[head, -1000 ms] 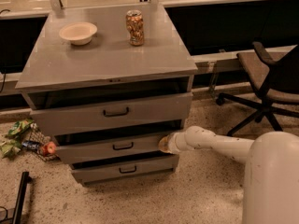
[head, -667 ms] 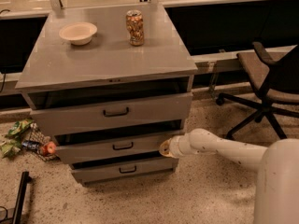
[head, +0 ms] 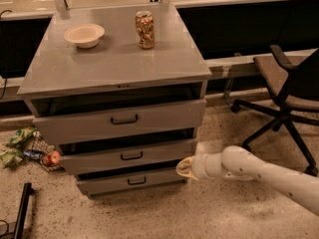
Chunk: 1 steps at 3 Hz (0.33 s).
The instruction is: Close middle drawer
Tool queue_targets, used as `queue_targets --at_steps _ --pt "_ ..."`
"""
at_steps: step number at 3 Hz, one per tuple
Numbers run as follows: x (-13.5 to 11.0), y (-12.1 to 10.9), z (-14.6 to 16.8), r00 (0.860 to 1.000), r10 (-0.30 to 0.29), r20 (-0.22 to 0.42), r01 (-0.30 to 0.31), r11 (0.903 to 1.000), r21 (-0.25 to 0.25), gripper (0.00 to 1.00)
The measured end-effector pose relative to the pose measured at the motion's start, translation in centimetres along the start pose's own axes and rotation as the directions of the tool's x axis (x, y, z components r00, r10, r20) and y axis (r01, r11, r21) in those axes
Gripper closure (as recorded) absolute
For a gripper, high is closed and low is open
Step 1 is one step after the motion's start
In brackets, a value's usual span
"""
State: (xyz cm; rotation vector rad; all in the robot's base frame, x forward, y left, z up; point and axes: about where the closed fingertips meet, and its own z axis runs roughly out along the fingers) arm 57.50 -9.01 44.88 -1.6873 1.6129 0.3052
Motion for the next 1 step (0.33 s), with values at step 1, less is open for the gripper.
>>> queue_targets --at_steps 1 --pt "1.41 1.36 -2.16 0.999 0.042 -0.005 -0.042 0.9989 0.023 0.83"
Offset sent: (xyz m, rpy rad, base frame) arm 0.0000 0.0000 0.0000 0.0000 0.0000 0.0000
